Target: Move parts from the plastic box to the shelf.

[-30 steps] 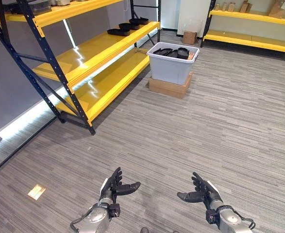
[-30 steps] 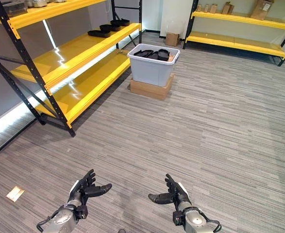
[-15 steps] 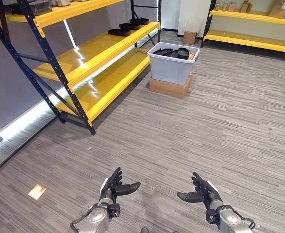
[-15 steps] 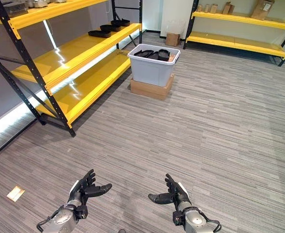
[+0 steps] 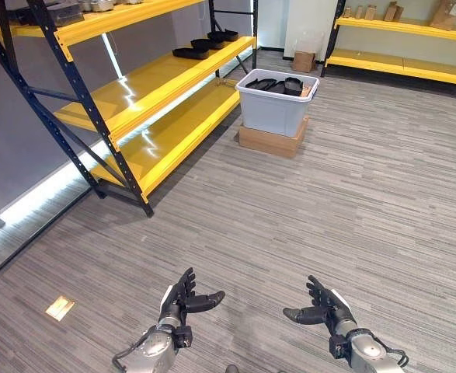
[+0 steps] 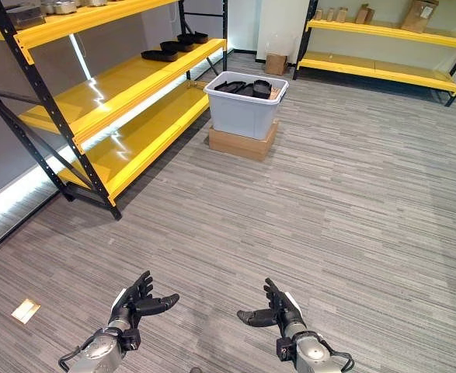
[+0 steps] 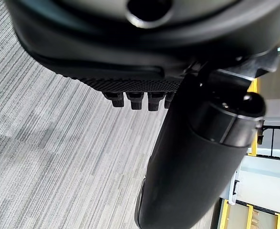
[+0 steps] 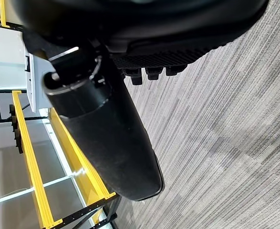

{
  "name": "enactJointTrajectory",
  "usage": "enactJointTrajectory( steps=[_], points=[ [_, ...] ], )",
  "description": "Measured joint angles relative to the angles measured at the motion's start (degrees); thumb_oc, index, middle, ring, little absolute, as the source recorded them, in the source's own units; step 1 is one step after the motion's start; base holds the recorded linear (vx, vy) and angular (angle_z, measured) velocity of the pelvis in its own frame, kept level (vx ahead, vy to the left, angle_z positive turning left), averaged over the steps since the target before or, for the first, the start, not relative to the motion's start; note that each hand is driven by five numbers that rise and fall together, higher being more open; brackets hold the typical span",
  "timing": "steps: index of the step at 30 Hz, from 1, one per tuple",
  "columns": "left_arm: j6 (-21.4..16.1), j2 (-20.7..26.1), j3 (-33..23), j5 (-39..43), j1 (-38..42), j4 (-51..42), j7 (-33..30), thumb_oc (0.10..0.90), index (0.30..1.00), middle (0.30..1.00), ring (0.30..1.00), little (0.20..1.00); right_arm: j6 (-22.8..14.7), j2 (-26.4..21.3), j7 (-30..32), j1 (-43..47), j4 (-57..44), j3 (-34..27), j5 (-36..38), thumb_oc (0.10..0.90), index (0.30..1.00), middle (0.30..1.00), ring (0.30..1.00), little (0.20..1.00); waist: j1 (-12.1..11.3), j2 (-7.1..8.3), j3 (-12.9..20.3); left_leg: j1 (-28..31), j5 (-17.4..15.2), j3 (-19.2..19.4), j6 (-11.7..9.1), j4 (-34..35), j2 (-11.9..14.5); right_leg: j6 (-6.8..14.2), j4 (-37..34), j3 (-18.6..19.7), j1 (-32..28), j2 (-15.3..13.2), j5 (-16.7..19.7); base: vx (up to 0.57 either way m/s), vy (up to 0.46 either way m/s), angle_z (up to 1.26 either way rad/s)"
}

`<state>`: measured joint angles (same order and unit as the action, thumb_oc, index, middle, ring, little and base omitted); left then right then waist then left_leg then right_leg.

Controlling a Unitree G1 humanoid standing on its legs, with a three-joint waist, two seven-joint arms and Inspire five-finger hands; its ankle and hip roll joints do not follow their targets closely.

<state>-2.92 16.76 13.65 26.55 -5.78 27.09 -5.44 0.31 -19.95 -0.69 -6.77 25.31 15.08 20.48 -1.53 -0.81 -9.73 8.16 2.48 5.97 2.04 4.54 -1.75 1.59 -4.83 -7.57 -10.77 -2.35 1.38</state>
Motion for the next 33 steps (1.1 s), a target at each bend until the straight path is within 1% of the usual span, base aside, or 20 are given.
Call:
enactJointTrajectory(
  steps=[7,10,12,14,15,16,18,19,20,21,22,23,25,26,27,28,29,30,31,33],
  points=[
    [0.0,0.0,0.01,0.05,0.03,0.0,0.02,0.9,1.0,1.0,1.0,1.0,0.01,0.01,0.05,0.09,0.0,0.03,0.0,0.9,1.0,1.0,1.0,1.0,0.01,0.01,0.0,-0.07,-0.01,0.03,0.02,0.02,-0.04,-0.02,0.02,0.04,0.18,0.0,0.02,0.01,0.049,-0.01],
    [0.01,0.01,0.1,0.1,0.18,0.0,0.0,0.9,1.0,1.0,1.0,1.0,0.01,0.03,0.44,0.72,-0.02,0.54,0.0,0.9,1.0,1.0,1.0,1.0,-0.04,-0.05,0.03,-0.11,-0.1,0.91,0.13,0.01,0.1,0.08,0.65,0.84,1.04,0.01,-0.06,-0.01,0.088,-0.13],
    [0.01,0.05,0.12,0.13,0.38,-0.01,-0.01,0.9,1.0,1.0,1.0,1.0,0.02,-0.03,0.5,1.16,-0.02,1.24,-0.01,0.9,1.0,1.0,1.0,1.0,-0.05,-0.08,0.02,-0.32,-0.2,1.3,0.27,0.0,0.08,0.13,1.97,1.31,2.12,0.0,-0.33,-0.01,0.189,-0.15],
    [0.01,0.14,0.24,0.13,0.97,-0.01,-0.04,0.9,1.0,1.0,1.0,1.0,0.03,-0.07,0.48,1.89,-0.03,2.19,-0.01,0.9,1.0,1.0,1.0,1.0,0.13,-0.28,-0.01,-1.03,-0.3,1.52,0.85,0.01,0.03,0.4,5.98,1.71,4.53,-0.23,-1.66,0.01,0.227,-0.07],
    [0.02,0.2,0.86,0.1,1.95,0.0,-0.04,0.9,1.0,1.0,1.0,1.0,0.07,-0.05,0.5,2.03,-0.04,2.2,-0.01,0.9,1.0,1.0,1.0,1.0,0.42,-0.68,-0.36,-1.18,0.02,1.37,1.42,0.0,0.11,0.92,9.45,1.38,6.12,-0.67,-3.11,0.04,0.222,0.09],
    [0.02,0.17,0.94,0.05,2.32,-0.01,0.0,0.9,1.0,1.0,1.0,1.0,0.12,-0.02,0.46,1.93,-0.05,2.18,-0.02,0.9,1.0,1.0,1.0,1.0,0.63,-0.69,-0.41,-1.1,-0.62,1.22,1.93,0.0,-0.36,1.09,11.41,1.45,6.93,-1.0,-3.68,0.06,0.272,0.14],
    [0.03,0.11,2.16,-0.01,3.53,0.06,0.02,0.9,1.0,1.0,1.0,1.0,0.13,-0.57,0.48,2.23,-0.15,2.15,-0.36,0.9,1.0,1.0,1.0,1.0,1.49,-2.29,-1.54,-0.91,-0.94,0.39,2.32,0.2,-0.09,2.71,23.74,0.86,12.34,-1.9,-5.33,0.04,0.163,0.22],
    [0.01,0.21,2.56,-0.09,4.18,0.02,0.7,0.9,1.0,1.0,1.0,1.0,0.3,-0.69,0.43,1.95,-0.16,2.18,-1.25,0.9,1.0,1.0,1.0,1.0,1.73,-2.28,-1.86,-0.56,-1.07,0.69,2.82,-0.24,-0.62,3.31,33.27,1.09,17.0,-4.03,-6.18,0.02,0.134,0.26],
    [0.0,0.22,2.61,-0.12,4.49,0.03,0.93,0.9,1.0,1.0,1.0,1.0,0.33,-0.56,0.42,1.75,-0.12,2.25,-1.35,0.9,1.0,1.0,1.0,1.0,1.63,-1.79,-2.32,-0.1,-1.57,0.51,3.89,-0.72,-1.69,3.96,37.2,1.95,18.6,-5.26,-4.33,0.09,0.245,0.21],
    [0.02,0.22,2.97,-0.13,5.1,0.34,0.92,0.9,1.0,1.0,1.0,1.0,0.3,-0.59,0.41,2.12,-0.23,2.26,-1.33,0.9,1.0,1.0,1.0,1.0,1.35,-2.03,-4.19,0.43,-2.02,-0.11,4.65,-1.63,-2.1,4.49,43.77,4.06,21.32,-5.45,-2.23,0.12,0.127,0.15],
    [0.08,0.34,3.19,-0.17,5.06,0.47,1.06,0.9,1.0,1.0,1.0,1.0,0.31,-0.56,0.37,2.12,-0.21,2.26,-1.34,0.9,1.0,1.0,1.0,1.0,1.58,-2.26,-4.55,1.04,-2.04,-0.18,4.76,-1.88,-2.12,5.29,45.51,3.91,22.6,-5.93,-0.9,0.13,0.126,0.08],
    [0.1,0.25,3.21,-0.23,4.74,0.49,1.18,0.9,1.0,1.0,1.0,1.0,0.31,-0.55,0.17,2.03,-0.23,2.23,-1.32,0.9,1.0,1.0,1.0,1.0,1.62,-2.73,-4.95,0.94,-2.34,-0.11,6.01,-1.94,-2.19,5.22,47.32,2.78,24.05,-6.76,-1.47,0.2,0.015,0.04],
    [0.17,0.38,2.99,-0.24,4.68,0.5,1.12,0.9,1.0,1.0,1.0,1.0,0.31,-0.42,-0.09,2.05,-0.32,2.26,-1.31,0.9,1.0,1.0,1.0,1.0,1.6,-2.85,-5.36,0.45,-2.06,-0.19,6.53,-2.19,-2.16,5.33,44.65,2.55,24.28,-7.34,-2.71,0.22,-0.022,0.04],
    [0.13,0.39,2.13,-0.22,4.92,0.65,1.11,0.9,1.0,1.0,1.0,1.0,0.29,-0.16,-0.34,2.18,-0.5,2.24,-1.22,0.9,1.0,1.0,1.0,1.0,2.11,-2.71,-5.99,-0.67,-2.51,-1.57,6.86,-3.62,-2.03,6.48,38.45,4.01,25.0,-5.68,-4.76,0.15,-0.044,0.23],
    [0.15,0.53,1.77,-0.22,4.95,0.7,1.06,0.9,1.0,1.0,1.0,1.0,0.29,0.14,-0.33,2.15,-0.58,2.25,-1.13,0.9,1.0,1.0,1.0,1.0,2.99,-2.53,-6.11,-1.34,-2.64,-2.15,6.61,-3.74,-1.84,6.15,33.35,4.14,24.83,-5.09,-4.74,0.25,-0.085,0.31],
    [0.15,0.75,1.74,-0.22,5.27,0.9,1.14,0.9,1.0,1.0,1.0,1.0,0.33,0.09,-0.57,1.97,-0.7,2.27,-1.07,0.9,1.0,1.0,1.0,1.0,3.28,-1.97,-6.4,-1.35,-2.78,-2.8,6.27,-3.58,-2.04,6.1,28.79,3.45,25.09,-5.36,-4.46,0.31,-0.114,0.37],
    [0.14,0.56,1.75,-0.22,5.27,1.46,1.18,0.9,1.0,1.0,1.0,1.0,0.37,0.1,-0.58,1.61,-0.69,2.26,-1.04,0.9,1.0,1.0,1.0,1.0,3.68,-1.13,-6.4,-0.97,-3.23,-3.27,5.71,-3.61,-2.34,6.17,22.56,2.27,25.11,-6.14,-2.95,0.31,-0.114,0.28],
    [0.15,0.36,1.72,-0.22,5.25,1.82,1.17,0.9,1.0,1.0,1.0,1.0,0.38,0.09,-0.57,1.59,-0.68,2.25,-1.04,0.9,1.0,1.0,1.0,1.0,3.78,-0.81,-6.39,-0.94,-3.75,-3.42,5.44,-3.87,-2.41,6.42,18.52,2.13,24.87,-6.39,-2.1,0.4,-0.15,0.22],
    [0.17,0.24,1.73,-0.22,5.24,2.24,1.2,0.9,1.0,1.0,1.0,1.0,0.37,0.18,-0.63,1.89,-0.7,2.25,-1.01,0.9,1.0,1.0,1.0,1.0,4.07,-0.41,-6.59,-1.01,-4.43,-3.84,5.43,-4.56,-2.44,6.71,12.0,2.47,24.57,-6.65,-0.36,0.31,-0.128,0.17],
    [0.39,0.08,1.81,-0.23,4.99,2.35,1.28,0.9,1.0,1.0,1.0,1.0,0.37,0.13,-0.7,1.66,-0.95,2.22,-1.01,0.9,1.0,1.0,1.0,1.0,4.45,0.01,-6.39,0.11,-6.01,-5.03,3.84,-4.63,-2.35,6.81,7.77,2.34,24.0,-7.46,2.16,0.34,-0.146,0.24]
  ],
)
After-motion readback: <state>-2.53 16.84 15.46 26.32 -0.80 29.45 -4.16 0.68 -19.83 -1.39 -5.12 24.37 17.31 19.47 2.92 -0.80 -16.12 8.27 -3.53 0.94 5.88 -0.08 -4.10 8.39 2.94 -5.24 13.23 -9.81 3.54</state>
